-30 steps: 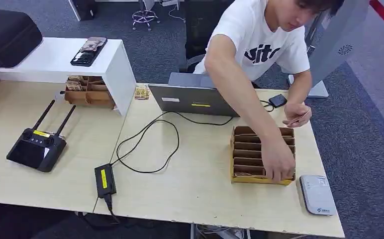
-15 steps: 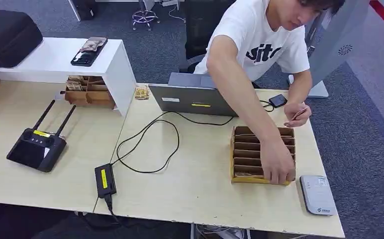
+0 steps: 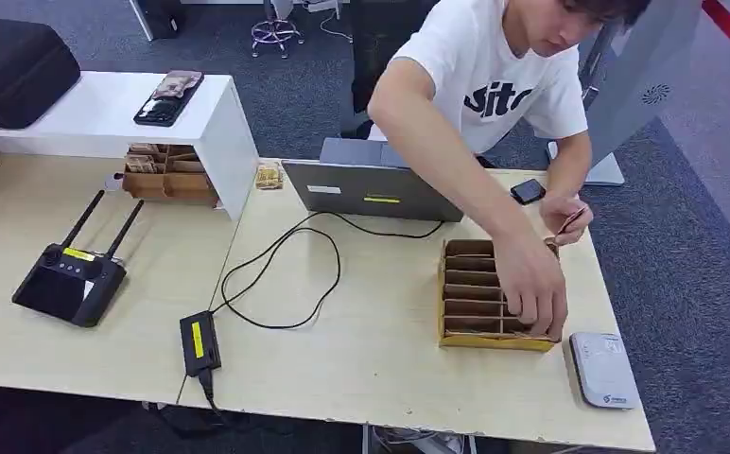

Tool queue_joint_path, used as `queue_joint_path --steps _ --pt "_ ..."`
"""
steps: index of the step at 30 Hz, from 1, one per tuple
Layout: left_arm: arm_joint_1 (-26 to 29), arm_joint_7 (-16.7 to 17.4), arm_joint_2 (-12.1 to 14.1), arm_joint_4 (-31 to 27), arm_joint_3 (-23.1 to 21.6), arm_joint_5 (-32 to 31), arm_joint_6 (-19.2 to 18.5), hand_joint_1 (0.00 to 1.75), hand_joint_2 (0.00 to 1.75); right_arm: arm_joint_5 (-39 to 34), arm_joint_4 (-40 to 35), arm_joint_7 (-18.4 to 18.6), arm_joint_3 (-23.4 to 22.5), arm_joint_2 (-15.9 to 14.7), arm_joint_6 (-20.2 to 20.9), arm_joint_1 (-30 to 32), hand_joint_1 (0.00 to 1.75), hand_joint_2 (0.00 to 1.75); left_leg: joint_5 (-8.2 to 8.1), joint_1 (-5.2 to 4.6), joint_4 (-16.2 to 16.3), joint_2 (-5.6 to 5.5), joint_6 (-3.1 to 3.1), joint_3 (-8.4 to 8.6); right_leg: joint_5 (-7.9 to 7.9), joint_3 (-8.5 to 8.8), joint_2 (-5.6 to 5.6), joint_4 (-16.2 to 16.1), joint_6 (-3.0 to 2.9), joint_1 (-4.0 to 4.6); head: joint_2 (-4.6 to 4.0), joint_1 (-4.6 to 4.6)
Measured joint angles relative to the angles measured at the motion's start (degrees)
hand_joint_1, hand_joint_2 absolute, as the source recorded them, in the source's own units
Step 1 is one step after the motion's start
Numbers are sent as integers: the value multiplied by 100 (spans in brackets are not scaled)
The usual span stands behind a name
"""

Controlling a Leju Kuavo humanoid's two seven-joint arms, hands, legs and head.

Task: Pass the card to the sensor for recognition and then transmit it.

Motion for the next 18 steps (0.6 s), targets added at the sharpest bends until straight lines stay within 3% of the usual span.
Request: queue_joint_path --steps 4,7,11,18 --pt "68 -304 -48 0 250 407 276 0 0 44 0 20 0 15 -131 2 0 175 0 1 0 0 0 0 0 -2 1 0 0 2 0 0" --pt "-58 -621 -31 11 831 470 329 0 0 120 0 4 13 15 -234 1 0 175 1 2 -1 -3 -1 -3 -5 5 -13 1 -4 2 0 2" --pt "-166 -656 63 28 1327 481 127 0 0 162 0 -26 26 31 -297 21 0 175 0 4 -2 3 -3 3 -3 20 -4 3 -8 4 0 2" --pt "-195 -662 115 42 1617 481 94 0 0 164 0 -26 37 55 -291 29 0 175 -1 4 -2 3 -4 3 -4 19 -5 3 -8 4 0 2"
